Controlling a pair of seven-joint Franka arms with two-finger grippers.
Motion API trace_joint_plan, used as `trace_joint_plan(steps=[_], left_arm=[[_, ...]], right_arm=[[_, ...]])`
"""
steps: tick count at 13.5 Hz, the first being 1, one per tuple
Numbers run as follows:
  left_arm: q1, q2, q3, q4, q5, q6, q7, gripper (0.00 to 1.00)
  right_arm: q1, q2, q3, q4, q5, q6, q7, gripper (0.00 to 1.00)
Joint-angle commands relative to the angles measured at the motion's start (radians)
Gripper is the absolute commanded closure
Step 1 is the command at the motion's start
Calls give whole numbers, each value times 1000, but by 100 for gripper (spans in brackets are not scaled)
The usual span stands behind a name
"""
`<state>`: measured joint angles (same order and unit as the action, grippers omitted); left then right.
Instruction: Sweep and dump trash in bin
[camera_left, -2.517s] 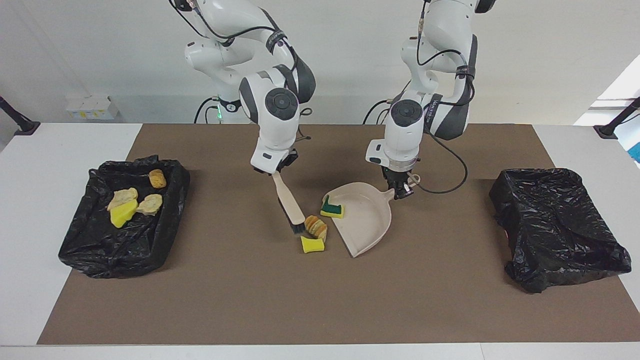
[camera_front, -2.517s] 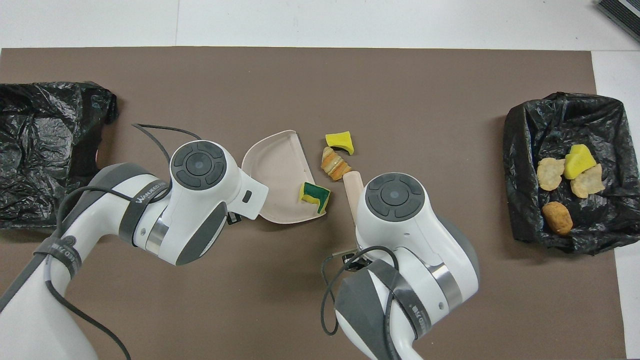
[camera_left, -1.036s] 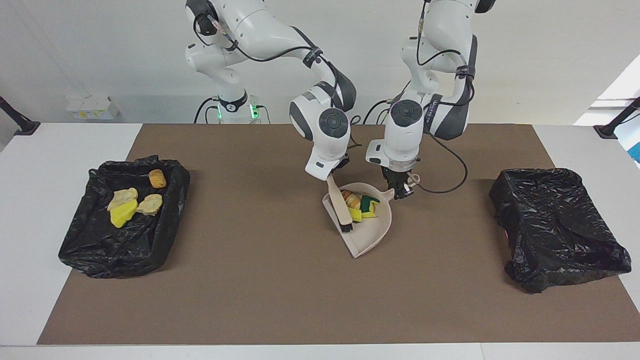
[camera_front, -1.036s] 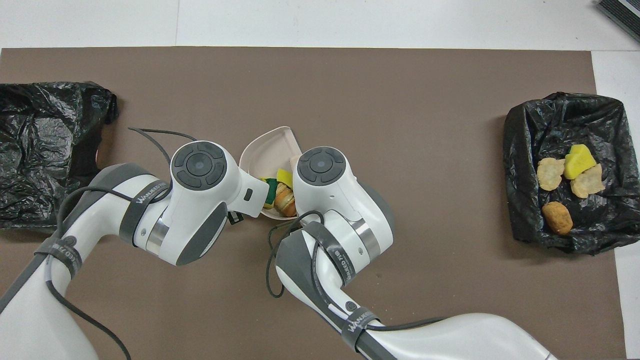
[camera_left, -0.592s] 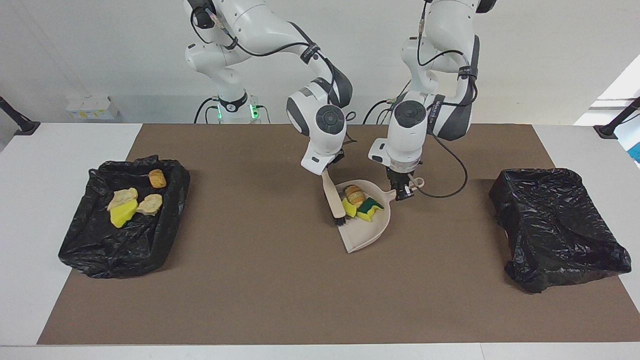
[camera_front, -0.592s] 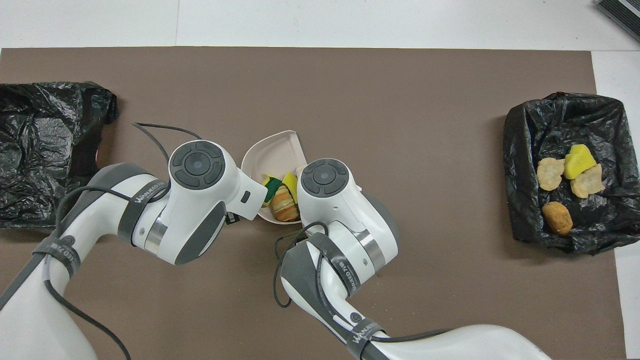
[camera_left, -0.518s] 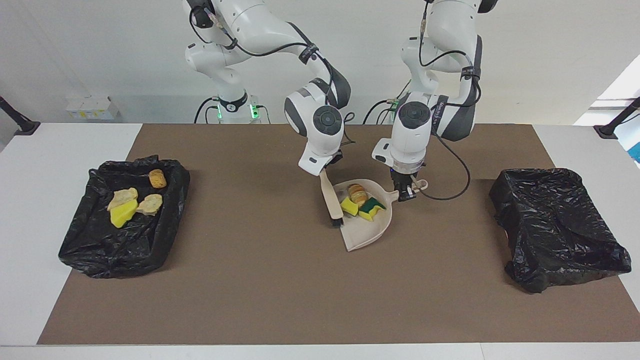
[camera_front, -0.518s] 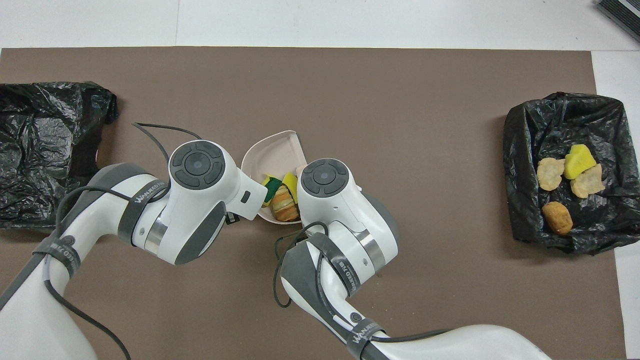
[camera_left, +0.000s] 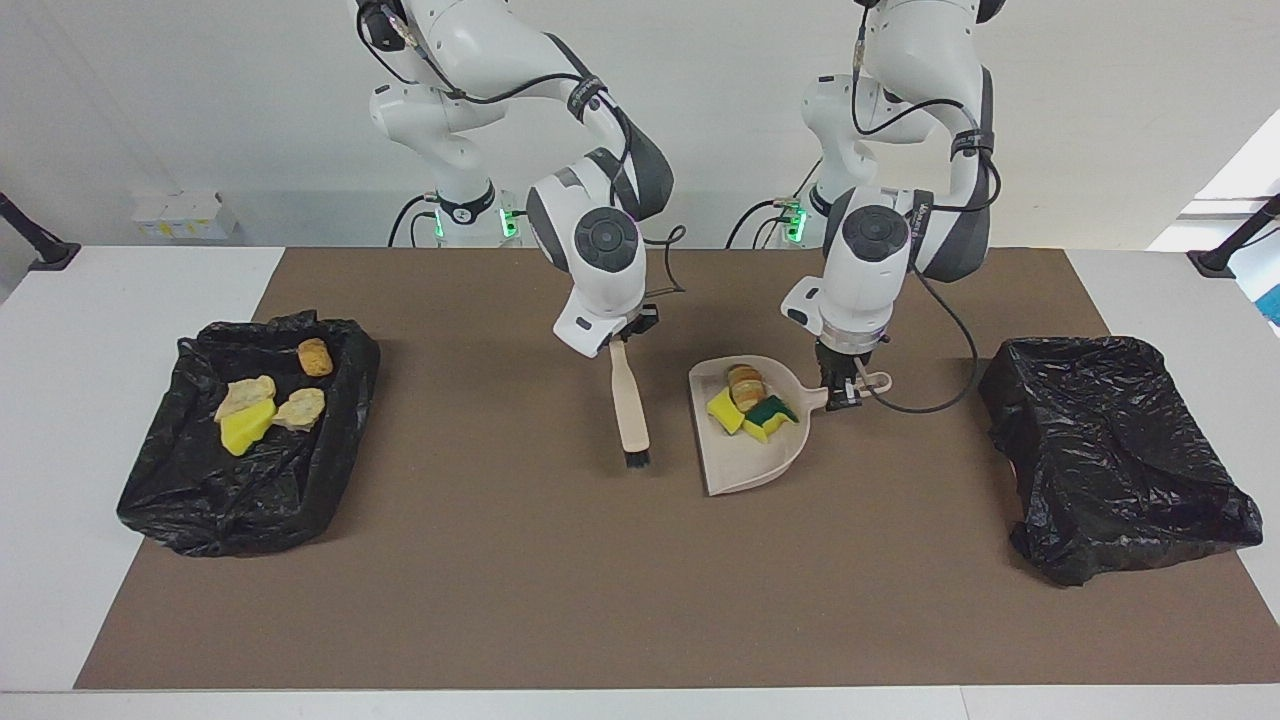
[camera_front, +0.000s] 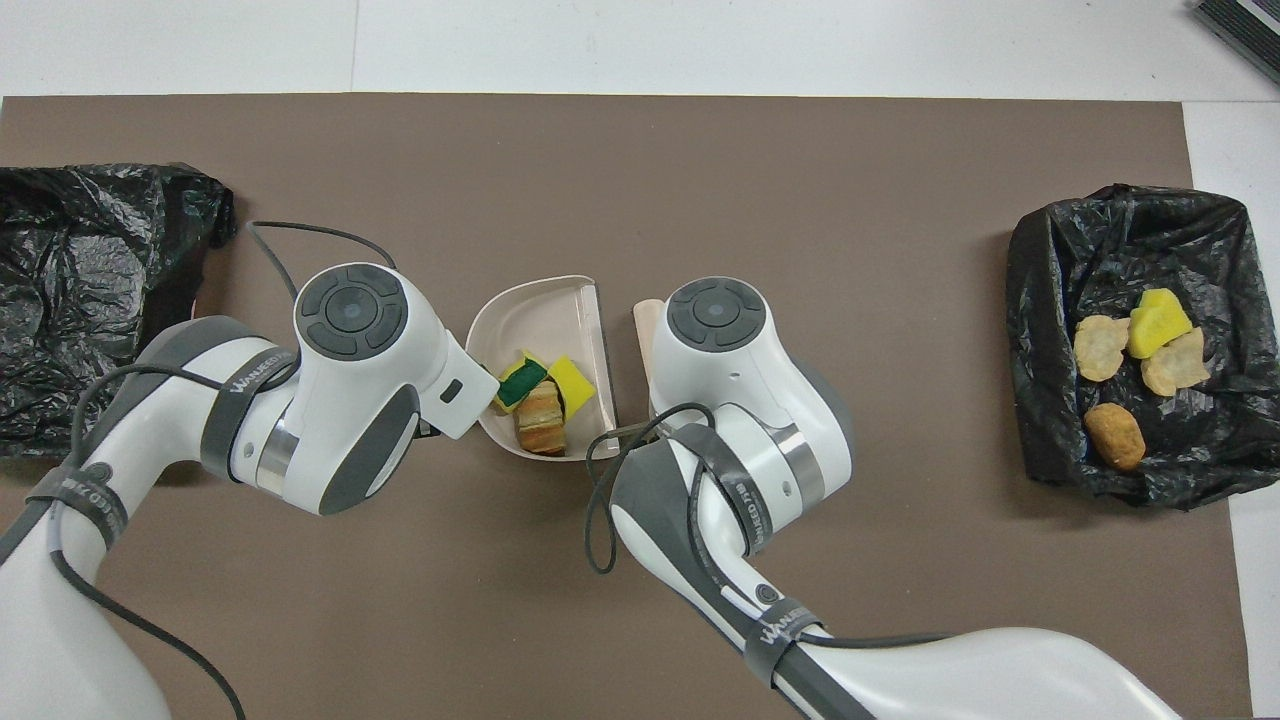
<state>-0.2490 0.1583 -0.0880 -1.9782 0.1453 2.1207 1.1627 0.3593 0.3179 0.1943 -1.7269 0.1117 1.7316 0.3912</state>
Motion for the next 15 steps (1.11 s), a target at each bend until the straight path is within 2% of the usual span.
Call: trace_joint_plan(steps=[1, 4, 7, 10, 12, 14, 15], left_arm=[[109, -83, -10, -7, 3, -57, 133, 100], [241, -121, -7, -7, 3, -62, 203, 100], [376, -118, -6, 24, -4, -65, 264, 100], [520, -54, -6, 148, -107, -103, 371, 100], [583, 1, -6, 256, -113, -148, 435, 100], [647, 75, -6, 401, -102, -215, 504, 100], [675, 101, -6, 448, -101, -235, 529, 100]], right_arm=[[27, -52, 7, -64, 8, 9, 116, 100], [110, -112, 8, -157, 26, 48, 191, 100], [185, -196, 8, -314, 67, 132, 248, 100], [269, -284, 8, -466, 202, 248, 261, 100], [332, -278, 8, -506, 227, 305, 314, 100], [352, -264, 7, -513, 226, 322, 337, 100], [349, -252, 7, -496, 227, 312, 347, 83]])
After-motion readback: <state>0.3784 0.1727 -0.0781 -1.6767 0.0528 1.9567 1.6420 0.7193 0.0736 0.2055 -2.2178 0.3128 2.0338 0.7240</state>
